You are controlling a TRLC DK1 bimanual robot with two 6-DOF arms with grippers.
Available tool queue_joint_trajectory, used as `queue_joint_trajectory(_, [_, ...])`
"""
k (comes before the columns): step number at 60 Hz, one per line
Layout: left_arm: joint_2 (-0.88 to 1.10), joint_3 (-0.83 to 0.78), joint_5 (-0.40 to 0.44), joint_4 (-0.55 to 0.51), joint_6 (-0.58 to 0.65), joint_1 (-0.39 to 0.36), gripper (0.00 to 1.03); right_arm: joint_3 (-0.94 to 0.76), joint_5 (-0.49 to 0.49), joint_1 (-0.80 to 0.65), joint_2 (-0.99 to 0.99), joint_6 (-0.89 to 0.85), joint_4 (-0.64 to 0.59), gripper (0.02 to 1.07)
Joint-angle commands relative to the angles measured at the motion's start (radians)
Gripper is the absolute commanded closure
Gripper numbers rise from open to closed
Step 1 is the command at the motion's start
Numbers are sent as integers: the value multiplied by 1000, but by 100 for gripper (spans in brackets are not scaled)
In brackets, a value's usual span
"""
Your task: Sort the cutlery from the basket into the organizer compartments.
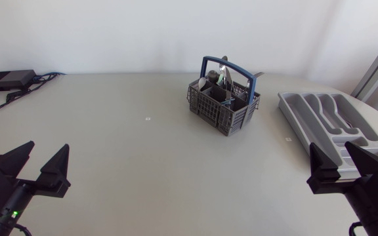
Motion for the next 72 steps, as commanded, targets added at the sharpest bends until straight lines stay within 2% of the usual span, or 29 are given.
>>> queue_joint_trajectory(1, [-6, -23, 4, -1, -25, -2, 4, -23, -4, 3, -5, 28, -7, 6])
queue_joint_trajectory(22, [-9, -23, 2, 9, -51, -2, 4, -23, -3, -4, -7, 25, -4, 6])
queue_joint_trajectory(34, [59, 52, 1, 22, -51, 9, 5, 18, -1, 23, 30, 20, 22, 7])
queue_joint_trajectory(45, [329, 165, 1, 97, -86, 0, 5, 127, 0, 29, 335, 25, 159, 7])
queue_joint_trajectory(53, [494, 247, 1, 129, -109, -11, 5, 218, 14, 73, 515, 42, 202, 7])
queue_joint_trajectory(63, [794, 365, 2, 129, -138, -60, 6, 370, 17, 118, 805, 60, 195, 7])
queue_joint_trajectory(72, [936, 435, 4, 121, -138, -81, 7, 535, 29, 144, 1020, 25, 73, 7])
